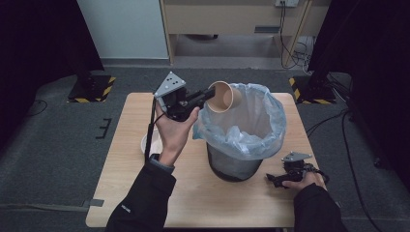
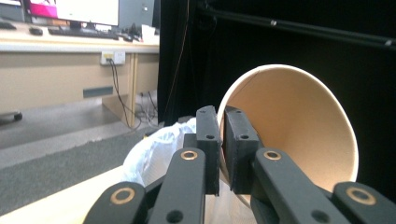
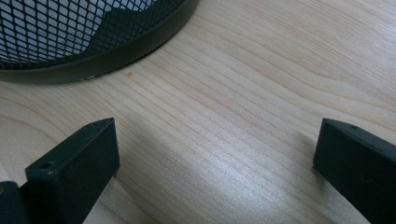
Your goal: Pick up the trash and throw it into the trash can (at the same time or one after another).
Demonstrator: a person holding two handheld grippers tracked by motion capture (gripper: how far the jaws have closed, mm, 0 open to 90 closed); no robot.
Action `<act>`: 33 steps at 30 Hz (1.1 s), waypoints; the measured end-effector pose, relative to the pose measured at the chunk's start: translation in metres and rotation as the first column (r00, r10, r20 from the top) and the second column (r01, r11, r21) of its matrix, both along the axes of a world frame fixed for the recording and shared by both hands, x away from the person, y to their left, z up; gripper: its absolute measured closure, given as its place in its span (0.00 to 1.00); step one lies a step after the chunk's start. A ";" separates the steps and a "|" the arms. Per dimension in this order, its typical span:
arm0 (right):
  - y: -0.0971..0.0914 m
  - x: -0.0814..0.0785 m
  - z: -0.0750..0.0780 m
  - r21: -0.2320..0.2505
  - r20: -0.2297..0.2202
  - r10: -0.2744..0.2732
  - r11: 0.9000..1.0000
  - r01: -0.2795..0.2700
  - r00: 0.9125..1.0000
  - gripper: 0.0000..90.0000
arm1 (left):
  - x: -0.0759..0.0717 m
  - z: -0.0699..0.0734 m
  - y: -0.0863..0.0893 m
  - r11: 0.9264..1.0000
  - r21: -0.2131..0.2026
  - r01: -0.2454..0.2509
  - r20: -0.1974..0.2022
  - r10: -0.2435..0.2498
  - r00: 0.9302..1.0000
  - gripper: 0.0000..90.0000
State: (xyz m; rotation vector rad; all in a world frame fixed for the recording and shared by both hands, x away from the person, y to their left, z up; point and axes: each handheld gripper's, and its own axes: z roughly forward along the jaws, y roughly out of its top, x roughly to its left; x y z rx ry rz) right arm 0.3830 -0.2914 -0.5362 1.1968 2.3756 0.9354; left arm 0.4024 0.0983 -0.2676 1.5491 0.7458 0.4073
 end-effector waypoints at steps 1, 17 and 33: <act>0.000 0.000 0.000 0.000 0.000 0.000 1.000 0.000 1.000 0.00 | 0.001 -0.002 -0.002 1.000 0.005 0.003 -0.008 -0.003 1.000 0.95; 0.000 0.000 0.000 0.000 0.000 0.001 1.000 -0.001 1.000 0.01 | 0.009 -0.017 -0.015 0.999 0.005 0.039 -0.034 -0.039 0.999 0.82; 0.000 0.000 0.000 0.003 -0.001 -0.004 1.000 0.004 1.000 0.00 | -0.029 -0.005 0.041 0.998 0.057 -0.010 0.072 0.006 0.997 0.50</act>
